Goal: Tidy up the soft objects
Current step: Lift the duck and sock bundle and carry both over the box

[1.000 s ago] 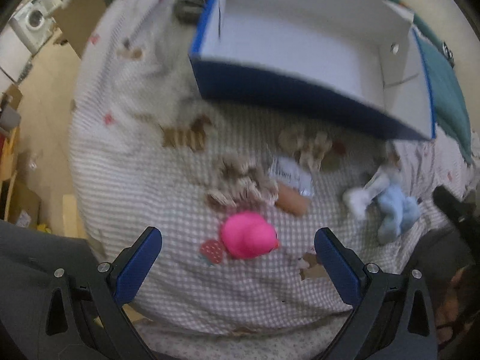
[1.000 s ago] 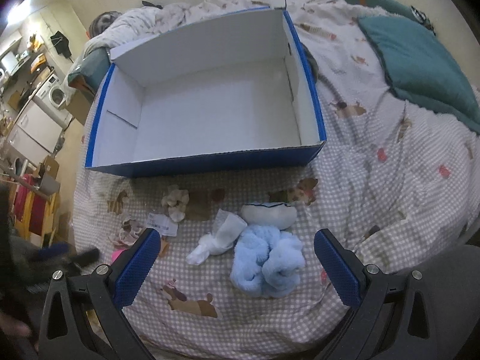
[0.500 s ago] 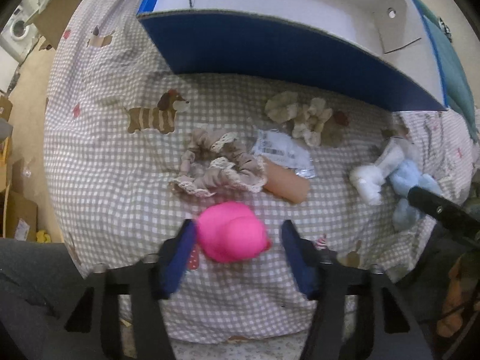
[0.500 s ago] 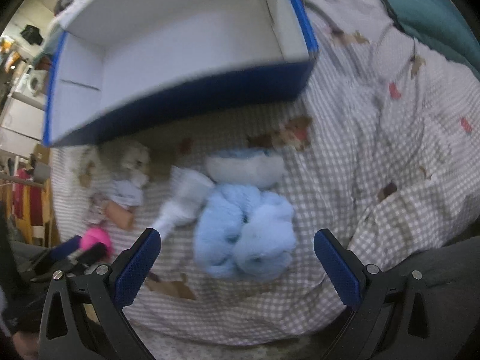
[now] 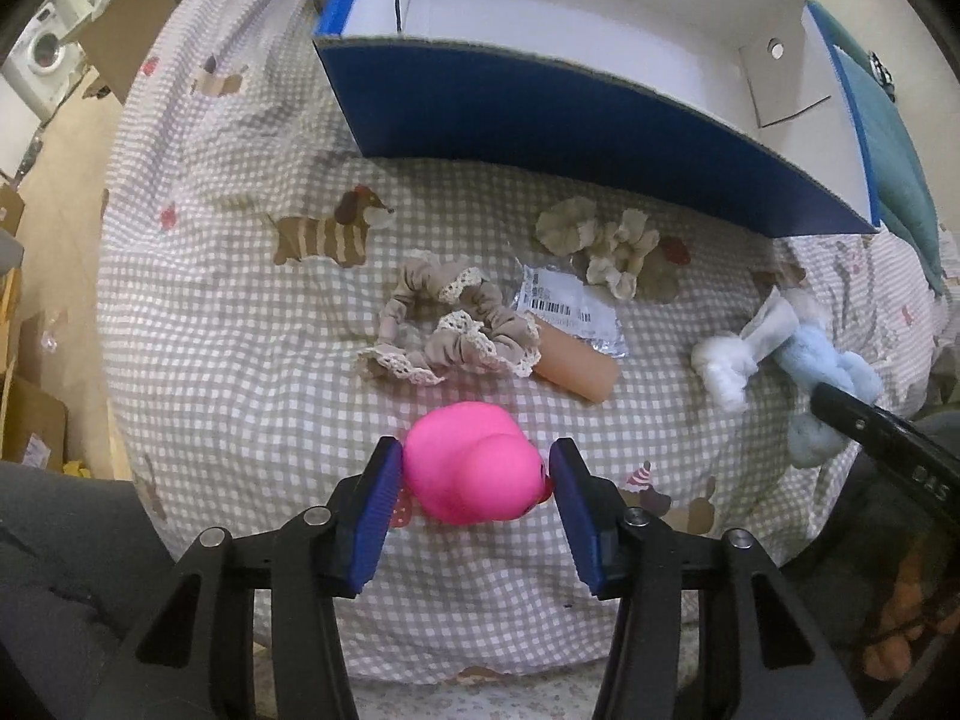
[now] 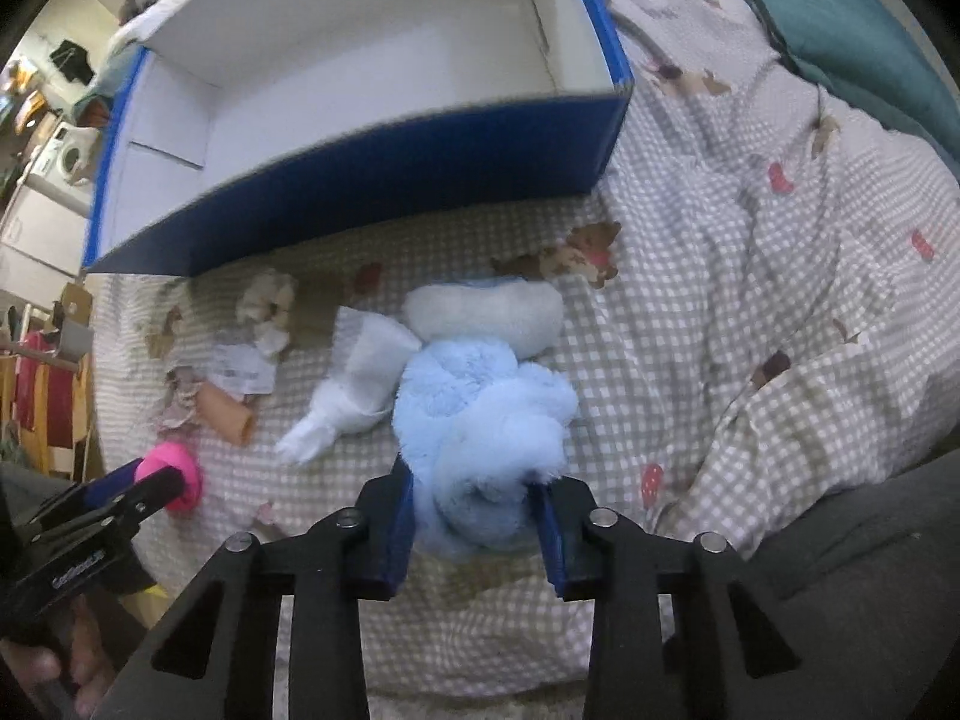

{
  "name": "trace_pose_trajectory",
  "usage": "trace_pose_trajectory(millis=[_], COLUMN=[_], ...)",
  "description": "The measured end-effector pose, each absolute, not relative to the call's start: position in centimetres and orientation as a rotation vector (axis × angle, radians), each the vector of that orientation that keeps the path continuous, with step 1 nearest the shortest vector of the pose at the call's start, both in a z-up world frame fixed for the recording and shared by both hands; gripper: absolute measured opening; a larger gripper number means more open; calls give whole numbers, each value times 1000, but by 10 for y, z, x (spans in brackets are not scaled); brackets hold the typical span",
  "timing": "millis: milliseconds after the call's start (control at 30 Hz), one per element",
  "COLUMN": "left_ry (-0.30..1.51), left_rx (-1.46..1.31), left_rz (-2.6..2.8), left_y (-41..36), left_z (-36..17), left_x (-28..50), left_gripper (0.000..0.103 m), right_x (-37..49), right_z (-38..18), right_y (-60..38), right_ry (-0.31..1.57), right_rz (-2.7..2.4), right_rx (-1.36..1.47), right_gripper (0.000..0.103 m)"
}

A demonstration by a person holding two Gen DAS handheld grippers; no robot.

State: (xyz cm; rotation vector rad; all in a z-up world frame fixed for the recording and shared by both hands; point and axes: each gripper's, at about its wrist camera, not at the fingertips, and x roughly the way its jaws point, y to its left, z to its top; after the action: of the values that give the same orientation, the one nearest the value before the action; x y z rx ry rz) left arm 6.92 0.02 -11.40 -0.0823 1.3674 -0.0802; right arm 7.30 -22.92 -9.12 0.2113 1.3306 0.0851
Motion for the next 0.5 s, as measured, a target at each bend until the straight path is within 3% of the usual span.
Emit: trace_pose_trajectory(millis=[267, 500], left_ry=[1338, 1269], left_rx=[-106, -123], left_rz=[-51, -48], left_y=[20, 18], left_z=[-104, -64], left_x=[62, 77], left_gripper=[47, 47], right_x=[53, 65], right_z=[-37, -4], right_y=[-240, -254], right_ry=[1203, 1104], right_rz=[187, 264], right_rx=[204, 334], right_gripper=[26, 26])
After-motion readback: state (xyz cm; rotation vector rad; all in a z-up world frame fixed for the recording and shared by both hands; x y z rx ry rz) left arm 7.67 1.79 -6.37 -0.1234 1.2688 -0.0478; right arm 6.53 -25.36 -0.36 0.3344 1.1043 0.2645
